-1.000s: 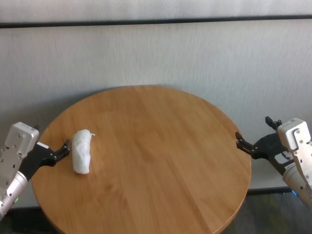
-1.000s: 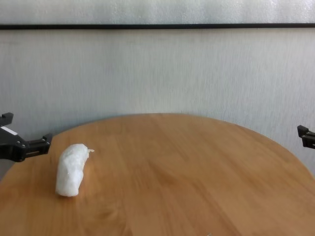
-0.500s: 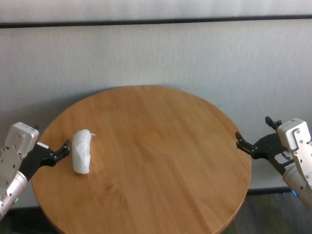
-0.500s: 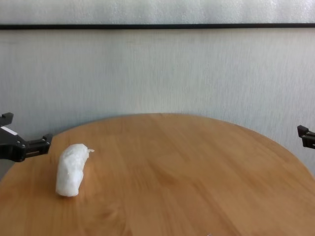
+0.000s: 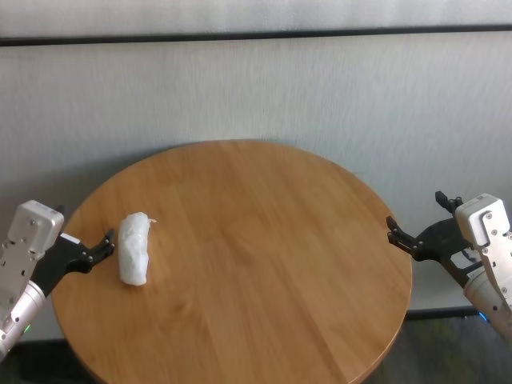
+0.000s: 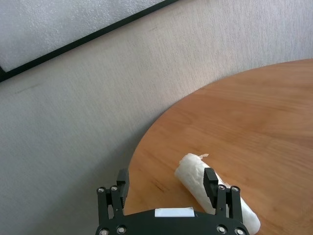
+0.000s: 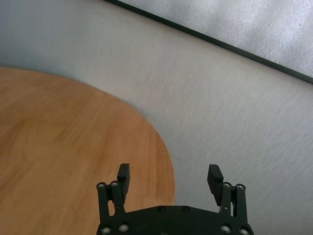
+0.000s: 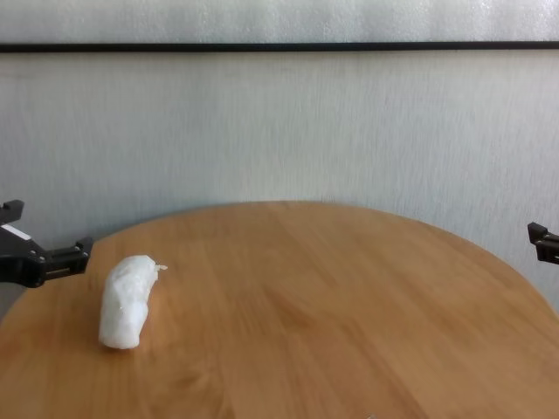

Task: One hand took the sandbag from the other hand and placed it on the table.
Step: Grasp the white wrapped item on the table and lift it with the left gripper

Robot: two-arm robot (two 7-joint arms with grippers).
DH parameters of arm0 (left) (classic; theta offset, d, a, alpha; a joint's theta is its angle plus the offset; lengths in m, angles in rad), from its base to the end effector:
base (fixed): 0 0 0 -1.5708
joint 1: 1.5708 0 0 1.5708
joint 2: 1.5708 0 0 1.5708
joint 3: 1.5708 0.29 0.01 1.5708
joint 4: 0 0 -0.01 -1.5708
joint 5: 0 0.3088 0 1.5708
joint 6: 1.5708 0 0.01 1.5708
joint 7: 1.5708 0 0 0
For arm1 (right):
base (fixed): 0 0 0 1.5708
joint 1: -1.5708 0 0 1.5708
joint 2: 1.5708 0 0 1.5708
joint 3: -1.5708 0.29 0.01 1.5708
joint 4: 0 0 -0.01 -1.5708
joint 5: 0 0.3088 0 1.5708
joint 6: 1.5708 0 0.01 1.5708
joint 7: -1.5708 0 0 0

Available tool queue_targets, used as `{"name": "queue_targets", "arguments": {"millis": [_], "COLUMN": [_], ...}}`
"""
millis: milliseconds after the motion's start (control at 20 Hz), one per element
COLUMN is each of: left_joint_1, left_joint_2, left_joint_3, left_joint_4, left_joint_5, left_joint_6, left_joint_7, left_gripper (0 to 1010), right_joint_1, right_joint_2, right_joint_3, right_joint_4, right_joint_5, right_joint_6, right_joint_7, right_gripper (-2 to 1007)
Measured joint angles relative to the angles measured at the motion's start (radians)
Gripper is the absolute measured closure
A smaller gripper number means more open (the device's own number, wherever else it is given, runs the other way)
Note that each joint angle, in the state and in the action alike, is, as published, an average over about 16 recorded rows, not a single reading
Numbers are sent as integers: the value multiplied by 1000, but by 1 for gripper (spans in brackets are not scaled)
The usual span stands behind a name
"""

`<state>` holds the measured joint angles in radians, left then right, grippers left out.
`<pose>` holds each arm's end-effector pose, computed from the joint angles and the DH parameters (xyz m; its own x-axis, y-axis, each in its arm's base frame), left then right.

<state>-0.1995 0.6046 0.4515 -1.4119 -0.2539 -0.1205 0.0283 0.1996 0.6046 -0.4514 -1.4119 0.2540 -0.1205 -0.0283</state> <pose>0.3581 0.0826 -0.3023 0.2924 0.8803 0.3737 -0.9552 0.2874 0.0704 0.3581 -0.0827 -0.3023 0.2922 -0.8804 0.3736 0.9553 0.2873 -0.0703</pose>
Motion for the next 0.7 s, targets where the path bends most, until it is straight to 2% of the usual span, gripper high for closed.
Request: {"name": "queue_targets", "arguments": {"millis": [400,700], "left_joint_1": [0,11], "left_joint_2": [0,5], "left_joint_3": [0,-11], "left_joint_4": [0,-23], "left_joint_5": [0,-16], "left_joint_6": [1,27], "left_joint_7": [0,-14], "left_gripper": [10,10], "right_joint_1": [0,0], "right_joint_2": [0,0], "right_joint_3": [0,0], "right_joint_4": [0,0], "right_joint_5": [0,0], "right_joint_6": [0,0], "right_joint_7": [0,0], "right_gripper": [3,3]}}
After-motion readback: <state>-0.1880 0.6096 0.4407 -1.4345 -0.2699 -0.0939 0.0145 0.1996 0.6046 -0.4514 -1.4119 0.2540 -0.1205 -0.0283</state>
